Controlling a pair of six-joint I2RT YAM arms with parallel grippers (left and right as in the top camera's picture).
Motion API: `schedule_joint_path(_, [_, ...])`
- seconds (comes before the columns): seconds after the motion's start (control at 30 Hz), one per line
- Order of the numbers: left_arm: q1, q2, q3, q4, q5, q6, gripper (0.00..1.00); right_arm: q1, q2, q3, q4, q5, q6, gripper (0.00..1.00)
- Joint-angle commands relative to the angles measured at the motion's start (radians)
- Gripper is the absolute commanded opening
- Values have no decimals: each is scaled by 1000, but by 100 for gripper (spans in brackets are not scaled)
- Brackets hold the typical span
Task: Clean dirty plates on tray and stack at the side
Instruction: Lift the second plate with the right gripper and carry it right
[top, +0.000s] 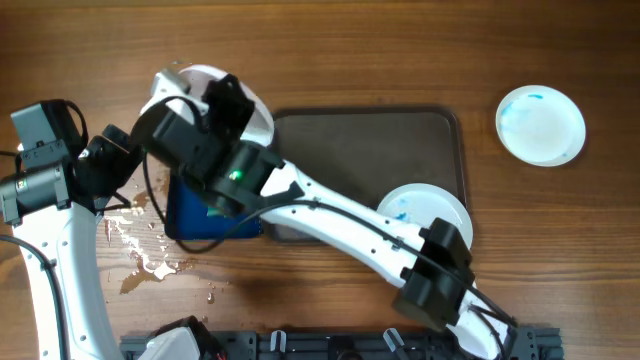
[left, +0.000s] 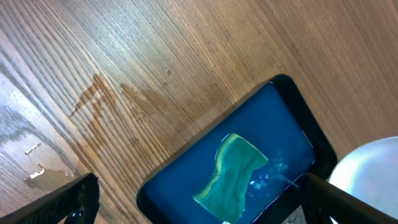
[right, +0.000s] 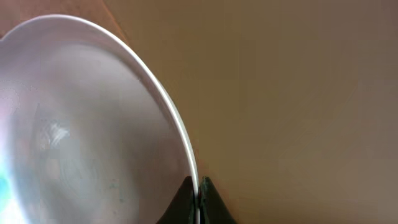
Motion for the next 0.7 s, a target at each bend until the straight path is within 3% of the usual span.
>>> schedule_joint_path(0.0, [6,3,7,-8,13,-14,100,42,10,23,40,30,-253,5])
schedule_joint_path(0.13, [6,3,7,-11,13,-14,100,77,10,23,87,30,-412,5])
schedule_joint_path(0.27, [6,3,7,-12,19,-14,100,87,10,23,89,22,-395,5])
schedule_joint_path(0.3, [6,3,7,-12,20,-14,100,73,10,23,66,-38,-307,5])
schedule_joint_path(0.33, [6,3,7,-15,19,-14,100,77,10,23,79,71,-292,4])
schedule_joint_path(0.4, [6,3,7,-15,19,-14,100,71,11,23,44,-27,-206,4])
schedule_joint_path(0.43, [6,3,7,-19,19,-14,100,69,11,23,50,74,-168,4])
schedule_joint_path(0.5, [6,4,6,-22,19,-14,100,58,10,23,-27,-2,-60,4])
schedule_joint_path(0.53, [6,4,6,-22,19,-13,100,44,10,24,-90,-30,90,4])
schedule_joint_path(0.67, [6,4,6,-22,19,-13,100,-111,8,24,-346,-683,584,4])
